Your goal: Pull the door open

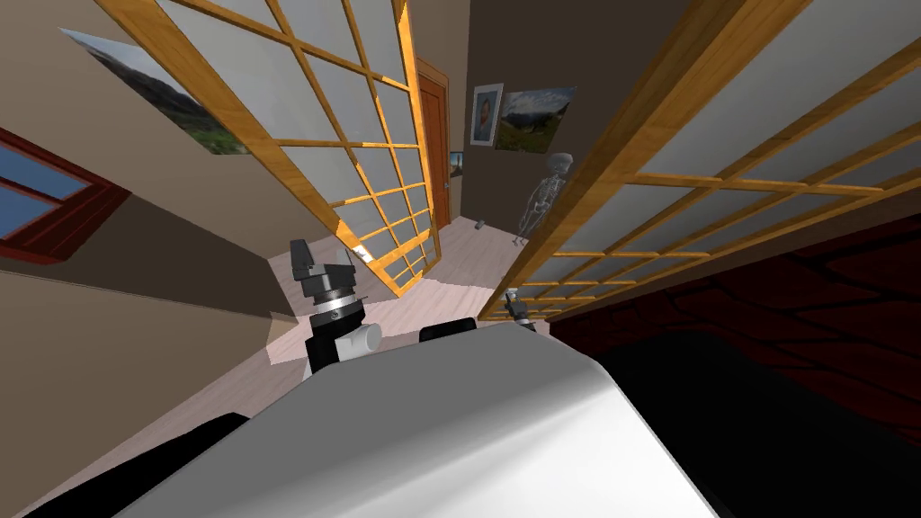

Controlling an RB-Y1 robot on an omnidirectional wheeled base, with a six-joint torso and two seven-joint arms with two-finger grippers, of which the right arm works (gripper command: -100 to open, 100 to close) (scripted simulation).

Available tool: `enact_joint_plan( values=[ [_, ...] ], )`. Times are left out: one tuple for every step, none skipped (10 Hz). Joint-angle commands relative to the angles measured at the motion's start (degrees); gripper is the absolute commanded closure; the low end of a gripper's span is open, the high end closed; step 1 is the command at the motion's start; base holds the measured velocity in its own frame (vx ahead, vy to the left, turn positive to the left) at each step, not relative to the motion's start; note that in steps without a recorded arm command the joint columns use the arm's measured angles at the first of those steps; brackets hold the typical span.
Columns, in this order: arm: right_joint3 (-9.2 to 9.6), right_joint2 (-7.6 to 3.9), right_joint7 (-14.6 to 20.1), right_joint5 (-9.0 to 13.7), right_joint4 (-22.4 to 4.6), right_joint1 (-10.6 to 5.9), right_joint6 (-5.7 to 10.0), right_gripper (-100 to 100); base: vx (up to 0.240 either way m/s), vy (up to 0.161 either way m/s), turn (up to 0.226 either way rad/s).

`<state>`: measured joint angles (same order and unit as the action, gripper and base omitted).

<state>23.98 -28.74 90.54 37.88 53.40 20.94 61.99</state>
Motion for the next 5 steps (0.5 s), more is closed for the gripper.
enact_joint_plan(
  values=[
    [0.54,-0.30,0.67,-0.38,-0.47,-0.20,0.83,100,-0.229,-0.037,0.123],
    [1.07,-0.73,1.31,-0.71,-0.91,-0.18,1.51,100,-0.259,-0.041,0.154],
    [1.44,-1.03,1.76,-0.95,-1.23,-0.16,2.00,100,-0.241,-0.027,0.145],
    [2.01,-1.49,2.44,-1.31,-1.71,-0.14,2.74,100,-0.219,-0.025,0.136],
    [2.37,-1.79,2.87,-1.54,-2.01,-0.12,3.21,100,-0.210,-0.028,0.126]
  ],
)
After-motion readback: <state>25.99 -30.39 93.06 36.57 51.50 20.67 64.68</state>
